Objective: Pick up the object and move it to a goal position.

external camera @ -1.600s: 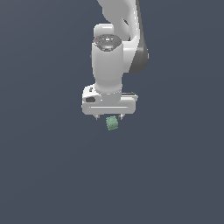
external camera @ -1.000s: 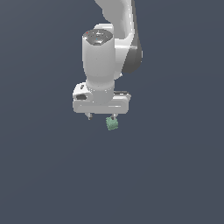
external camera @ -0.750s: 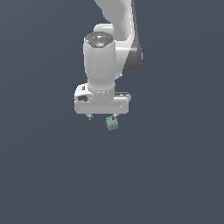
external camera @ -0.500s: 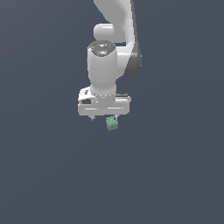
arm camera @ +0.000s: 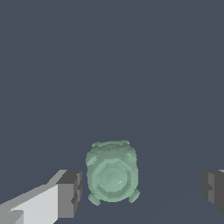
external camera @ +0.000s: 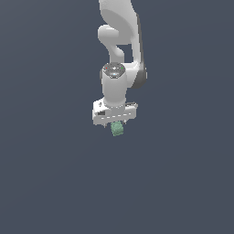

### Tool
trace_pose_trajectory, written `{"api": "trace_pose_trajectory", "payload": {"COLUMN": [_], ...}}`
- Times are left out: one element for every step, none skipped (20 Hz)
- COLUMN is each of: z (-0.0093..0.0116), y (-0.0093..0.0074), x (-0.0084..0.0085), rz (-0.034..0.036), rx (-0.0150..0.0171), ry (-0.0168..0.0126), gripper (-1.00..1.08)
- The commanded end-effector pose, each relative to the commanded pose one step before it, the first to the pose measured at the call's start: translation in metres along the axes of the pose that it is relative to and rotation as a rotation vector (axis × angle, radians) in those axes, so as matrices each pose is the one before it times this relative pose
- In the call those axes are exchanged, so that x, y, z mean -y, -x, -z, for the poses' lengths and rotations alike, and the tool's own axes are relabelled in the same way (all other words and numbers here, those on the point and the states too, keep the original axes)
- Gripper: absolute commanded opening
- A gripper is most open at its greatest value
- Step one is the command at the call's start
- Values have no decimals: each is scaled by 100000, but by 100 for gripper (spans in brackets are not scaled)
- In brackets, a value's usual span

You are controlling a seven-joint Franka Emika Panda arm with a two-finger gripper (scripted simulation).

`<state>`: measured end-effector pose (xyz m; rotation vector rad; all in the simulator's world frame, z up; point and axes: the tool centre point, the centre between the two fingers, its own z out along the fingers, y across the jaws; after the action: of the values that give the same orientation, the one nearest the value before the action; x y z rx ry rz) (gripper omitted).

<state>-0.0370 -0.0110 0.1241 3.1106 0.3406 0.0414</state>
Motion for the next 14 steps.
{"api": "trace_pose_trajectory", "payload": {"z": [-1386,-432,-378,-325,-274,-222,-172,-123,-73,-26,107,-34,-102,-170], "y": [1144,359,318,277,234,193,150,106,64,20,-98,2,6,11], "x": [738,242,217,190,163,133,104,77,45,19,-72,0,-1,-2], "rz": [3154,968,854,739,627,511,397,288,170,64,-343,0,0,0], "rx": [936,317,279,240,203,165,128,93,55,21,-4,0,0,0], "ry": [-608,-202,-180,-158,-135,-111,-87,-63,-37,-14,41,0,0,0], "gripper": [100,100,100,100,100,100,100,100,100,100,100,100,100,100]}}
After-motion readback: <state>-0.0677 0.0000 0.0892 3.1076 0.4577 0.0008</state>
